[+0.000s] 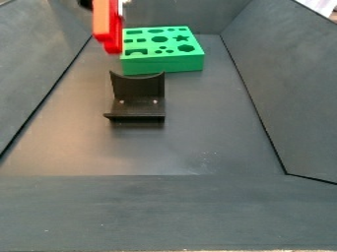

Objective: Pick up the double-square object. Move up. Place the double-square object on the fixture. Regrasp the double-square object. Move to above the board. Insert the double-square object.
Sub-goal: Move to above the board.

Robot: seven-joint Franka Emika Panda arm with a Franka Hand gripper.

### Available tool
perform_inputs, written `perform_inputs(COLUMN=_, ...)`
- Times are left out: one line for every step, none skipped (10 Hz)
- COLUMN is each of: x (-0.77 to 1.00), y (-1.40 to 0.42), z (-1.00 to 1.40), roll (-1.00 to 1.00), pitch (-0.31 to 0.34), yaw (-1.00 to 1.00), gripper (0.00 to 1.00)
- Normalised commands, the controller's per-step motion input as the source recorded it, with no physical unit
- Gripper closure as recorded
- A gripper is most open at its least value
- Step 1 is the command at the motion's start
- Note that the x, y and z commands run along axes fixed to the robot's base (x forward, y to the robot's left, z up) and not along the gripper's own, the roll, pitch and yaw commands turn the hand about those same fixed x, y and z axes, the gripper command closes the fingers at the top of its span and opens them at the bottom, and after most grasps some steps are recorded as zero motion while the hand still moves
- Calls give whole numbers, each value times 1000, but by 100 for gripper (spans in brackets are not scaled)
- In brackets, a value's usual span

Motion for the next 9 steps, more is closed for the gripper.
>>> perform_inputs(x=72, y=-13, z=849, roll=-26, pitch=151, yaw=171, gripper=100)
perform_inputs(x=57, y=-16, z=670, roll=-24, pitch=123, yaw=174, gripper=100)
perform_inputs(x=43, y=-16, z=488, roll=-27, pitch=94, yaw=173, gripper=100)
perform_inputs(x=33, y=-16, z=311, roll=-31, pitch=71, yaw=164, gripper=100)
perform_inputs(x=-648, y=-1000, z=342, roll=-1000, pitch=-12, yaw=42, gripper=100)
perform_inputs(x=-650, y=-1000, z=336, roll=-1000, pitch=-23, yaw=38, gripper=100)
perform_inputs(x=-692, y=-1000, z=353, roll=-1000, pitch=-50, yaw=34, gripper=100)
perform_inputs(x=-701, y=-1000, z=343, roll=-1000, pitch=-54, yaw=33, gripper=100)
perform_inputs(x=-709, y=-1000, z=348, roll=-1000, pitch=-64, yaw=27, gripper=100)
